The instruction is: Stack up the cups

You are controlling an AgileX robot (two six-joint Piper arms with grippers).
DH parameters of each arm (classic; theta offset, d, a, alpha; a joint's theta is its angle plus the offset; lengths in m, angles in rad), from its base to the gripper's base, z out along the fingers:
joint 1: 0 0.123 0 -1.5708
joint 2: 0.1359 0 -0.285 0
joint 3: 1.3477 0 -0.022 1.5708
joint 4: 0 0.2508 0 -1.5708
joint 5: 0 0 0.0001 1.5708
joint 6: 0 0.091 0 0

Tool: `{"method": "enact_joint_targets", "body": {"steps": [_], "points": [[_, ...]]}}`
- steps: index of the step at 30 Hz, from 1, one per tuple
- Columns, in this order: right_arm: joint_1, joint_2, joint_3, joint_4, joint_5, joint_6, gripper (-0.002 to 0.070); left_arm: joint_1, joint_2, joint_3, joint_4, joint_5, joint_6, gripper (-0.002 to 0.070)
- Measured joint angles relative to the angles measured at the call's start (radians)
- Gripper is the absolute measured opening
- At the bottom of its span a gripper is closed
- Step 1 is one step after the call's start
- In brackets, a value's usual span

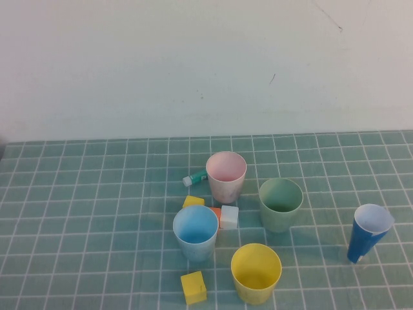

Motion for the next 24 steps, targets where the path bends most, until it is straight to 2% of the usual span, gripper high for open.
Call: {"method": "enact_joint_targets", "body": {"steps": [4,7,9,13,15,24], "points": [[0.000,0.000,0.000,0.000,0.000,0.000,-0.0003,0.000,0.000,0.000,-0.002,0.000,0.000,-0.0003],[0.000,0.000,0.000,0.000,0.000,0.000,-0.0003,0.000,0.000,0.000,-0.059,-0.011,-0.027,-0.0003],[0.000,0.000,0.000,0.000,0.000,0.000,-0.0003,0.000,0.000,0.002,-0.175,-0.041,-0.089,-0.0003],[0.000,0.000,0.000,0.000,0.001,0.000,-0.0003,0.000,0.000,0.002,-0.562,-0.132,-0.249,-0.0003],[0.000,0.000,0.000,0.000,0.001,0.000,-0.0003,0.000,0.000,0.002,-0.661,-0.167,-0.273,-0.0003],[0.000,0.000,0.000,0.000,0.001,0.000,-0.0003,0.000,0.000,0.002,-0.667,-0.230,-0.167,-0.0003]]}}
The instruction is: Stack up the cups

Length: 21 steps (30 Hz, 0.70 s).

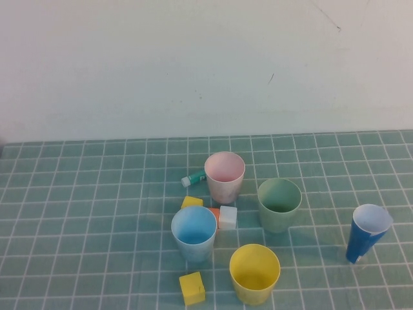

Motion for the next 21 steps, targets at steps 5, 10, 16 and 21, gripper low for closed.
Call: {"method": "enact_joint_targets", "body": {"steps": [5,10,16,21], "points": [[0.000,0.000,0.000,0.000,0.000,0.000,-0.0003,0.000,0.111,-0.131,0.149,0.243,0.142,-0.0003],[0.000,0.000,-0.002,0.000,0.002,0.000,-0.0003,0.000,0.410,-0.346,0.263,0.443,0.278,-0.0003],[0.000,0.000,-0.002,0.000,0.002,0.000,-0.0003,0.000,0.808,-0.699,0.283,0.695,0.529,-0.0003],[0.000,0.000,-0.002,0.000,0.002,0.000,-0.0003,-0.062,1.090,-0.934,0.316,0.817,0.583,-0.0003]]}}
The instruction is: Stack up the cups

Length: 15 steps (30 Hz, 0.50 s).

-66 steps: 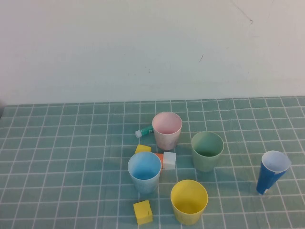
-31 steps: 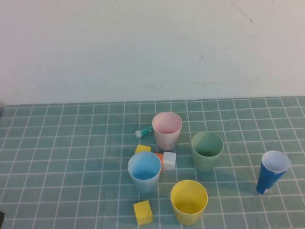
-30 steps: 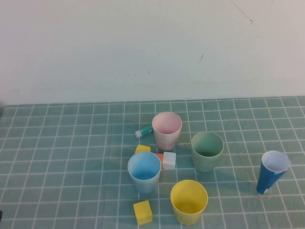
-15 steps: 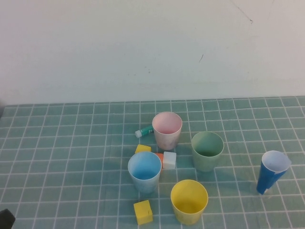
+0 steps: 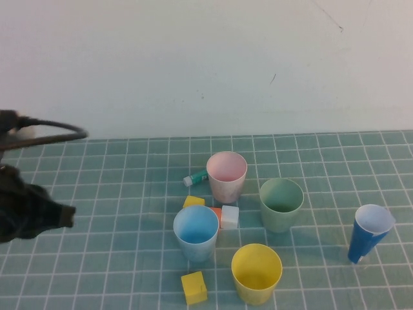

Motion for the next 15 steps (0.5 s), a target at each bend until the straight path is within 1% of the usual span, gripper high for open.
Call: {"method": "enact_joint_targets", "body": {"steps": [3,7,10,15], "points": [[0.000,0.000,0.000,-0.002,0.000,0.000,-0.0003,-0.107,0.130,-0.102,0.074,0.015,-0.006,-0.0003],[0.000,0.000,0.000,0.000,0.000,0.029,-0.0003,-0.262,0.270,-0.235,0.226,0.024,-0.104,-0.0003],[0.000,0.000,0.000,0.002,0.000,0.117,-0.0003,-0.325,0.364,-0.326,0.300,0.041,-0.163,-0.0003],[0.000,0.000,0.000,0.055,-0.004,0.323,-0.0003,-0.366,0.488,-0.442,0.304,0.115,-0.177,0.0007]]}}
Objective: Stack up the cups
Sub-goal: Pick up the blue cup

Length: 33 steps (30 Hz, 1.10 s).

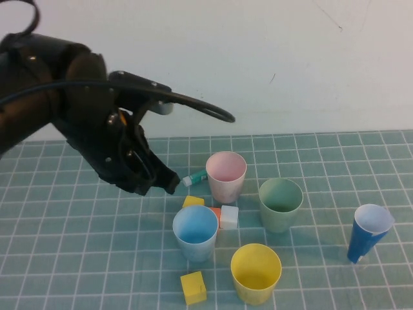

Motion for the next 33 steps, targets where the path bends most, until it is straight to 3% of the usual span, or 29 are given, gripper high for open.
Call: {"method": "enact_joint_targets", "body": {"steps": [3,9,12,28,31,33], "points": [[0.000,0.000,0.002,0.067,-0.018,0.123,-0.0003,-0.012,0.077,-0.028,-0.017,0.040,0.021,0.0076],[0.000,0.000,0.004,0.244,-0.063,0.305,-0.0003,-0.012,0.223,-0.032,-0.034,0.009,0.027,0.0375],[0.000,0.000,0.004,0.261,-0.065,0.302,-0.0003,-0.012,0.269,-0.032,-0.041,-0.041,0.025,0.0438],[0.000,0.000,0.004,0.272,-0.025,0.243,-0.0003,-0.012,0.475,-0.069,-0.059,-0.271,-0.020,0.0465],[0.000,0.000,0.004,0.279,-0.017,0.244,-0.0003,-0.012,0.516,-0.084,-0.061,-0.288,-0.029,0.0421],[0.000,0.000,0.004,0.285,-0.017,0.244,-0.0003,-0.012,0.533,-0.090,-0.063,-0.293,-0.030,0.0330]]}}
